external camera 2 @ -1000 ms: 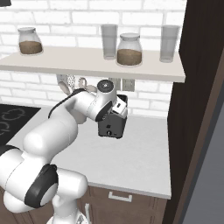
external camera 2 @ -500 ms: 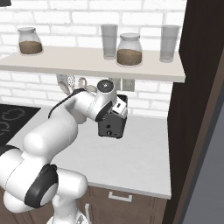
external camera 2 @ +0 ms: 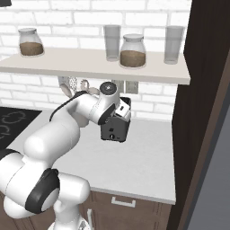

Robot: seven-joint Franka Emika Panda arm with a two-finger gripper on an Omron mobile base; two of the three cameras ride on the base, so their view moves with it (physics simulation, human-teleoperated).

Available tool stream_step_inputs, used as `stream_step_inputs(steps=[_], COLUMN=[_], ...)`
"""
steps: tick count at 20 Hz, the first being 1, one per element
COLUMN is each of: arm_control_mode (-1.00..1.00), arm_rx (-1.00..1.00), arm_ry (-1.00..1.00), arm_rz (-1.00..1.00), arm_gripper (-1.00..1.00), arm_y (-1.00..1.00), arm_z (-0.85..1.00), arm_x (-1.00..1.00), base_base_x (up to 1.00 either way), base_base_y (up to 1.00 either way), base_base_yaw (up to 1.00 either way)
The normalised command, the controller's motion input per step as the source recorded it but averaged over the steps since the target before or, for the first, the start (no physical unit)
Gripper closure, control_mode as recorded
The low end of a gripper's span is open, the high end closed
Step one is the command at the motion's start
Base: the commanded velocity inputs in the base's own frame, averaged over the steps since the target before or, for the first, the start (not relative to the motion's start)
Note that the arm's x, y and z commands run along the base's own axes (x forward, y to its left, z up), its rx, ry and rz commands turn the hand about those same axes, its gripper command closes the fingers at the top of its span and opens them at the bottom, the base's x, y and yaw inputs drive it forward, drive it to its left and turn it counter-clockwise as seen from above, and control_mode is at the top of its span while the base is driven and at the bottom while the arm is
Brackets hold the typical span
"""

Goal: Start the toaster. Once the lever pops up, take the bread to the plate on the dining counter.

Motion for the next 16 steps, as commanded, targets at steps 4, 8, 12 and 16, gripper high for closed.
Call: stream_step_inputs(steps=[4,8,12,16], arm_control_mode=[-1.00,-1.00,-1.00,-1.00], arm_rx=[0.00,0.00,0.00,0.00], arm_ry=[0.00,0.00,0.00,0.00], arm_rz=[0.00,0.00,0.00,0.00], arm_gripper=[-1.00,-1.00,-1.00,-1.00], arm_y=[0.00,0.00,0.00,0.00], arm_z=[0.00,0.00,0.00,0.00], arm_x=[0.00,0.00,0.00,0.00], base_base_x=[0.00,0.00,0.00,0.00], base_base_y=[0.00,0.00,0.00,0.00], base_base_yaw=[0.00,0.00,0.00,0.00])
